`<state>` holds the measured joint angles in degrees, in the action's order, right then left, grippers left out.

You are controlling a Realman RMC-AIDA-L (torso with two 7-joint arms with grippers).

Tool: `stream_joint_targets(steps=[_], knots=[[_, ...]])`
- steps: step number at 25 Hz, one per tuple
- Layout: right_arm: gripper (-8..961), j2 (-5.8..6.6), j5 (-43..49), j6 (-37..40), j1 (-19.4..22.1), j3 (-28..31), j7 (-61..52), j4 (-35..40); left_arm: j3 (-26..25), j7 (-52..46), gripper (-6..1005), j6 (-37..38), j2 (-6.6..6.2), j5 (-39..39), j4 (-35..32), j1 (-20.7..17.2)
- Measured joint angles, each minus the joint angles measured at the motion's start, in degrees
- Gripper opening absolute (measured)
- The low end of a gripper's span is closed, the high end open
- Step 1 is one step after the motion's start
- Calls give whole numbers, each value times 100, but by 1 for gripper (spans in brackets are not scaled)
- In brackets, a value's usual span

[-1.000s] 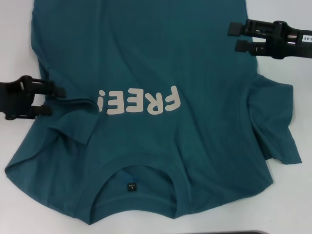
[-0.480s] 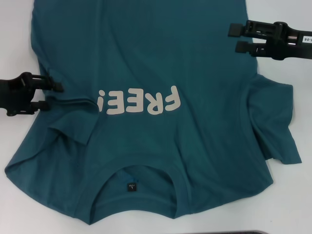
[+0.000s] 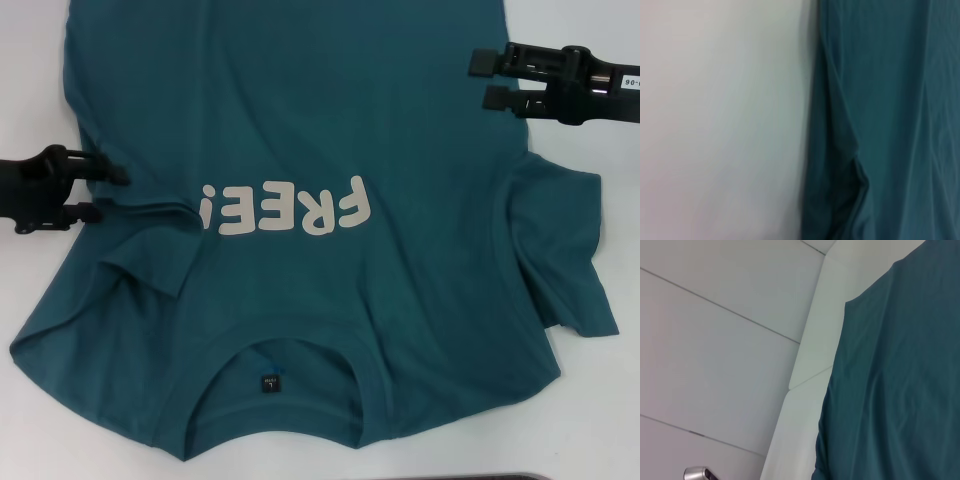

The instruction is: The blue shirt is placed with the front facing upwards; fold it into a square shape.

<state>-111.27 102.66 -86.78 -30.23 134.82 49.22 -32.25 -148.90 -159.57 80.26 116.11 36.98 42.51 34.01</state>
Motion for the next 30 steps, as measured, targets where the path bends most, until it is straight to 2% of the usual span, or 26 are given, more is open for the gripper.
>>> stream_joint_targets(steps=[7, 13, 16, 19, 21, 26, 28, 30], knots=[[809, 0, 0, 3, 0, 0, 0, 0, 7, 40, 660, -42, 100, 13, -1, 180], [807, 0, 0, 0, 4, 0, 0, 0, 23, 81, 660, -166, 117, 33, -120, 345], [807, 0, -1, 15, 9, 0, 0, 0, 7, 409, 660, -28, 161, 387, -133, 417], [806, 0, -1, 20, 9, 0, 0, 0, -9, 929, 660, 397, 170, 1123, -92, 418], [806, -1, -1, 19, 6, 0, 0, 0, 7, 1015, 659, 553, 134, 1373, -87, 382], [804, -4, -1, 24, 9, 0, 0, 0, 26, 991, 659, 628, 30, 1383, -90, 199], [804, -4, 0, 25, 9, -1, 0, 0, 88, 1013, 659, 745, -48, 1362, -89, 99], [804, -4, -1, 25, 9, 0, 0, 0, 277, 1030, 659, 948, -195, 1327, -87, -37]])
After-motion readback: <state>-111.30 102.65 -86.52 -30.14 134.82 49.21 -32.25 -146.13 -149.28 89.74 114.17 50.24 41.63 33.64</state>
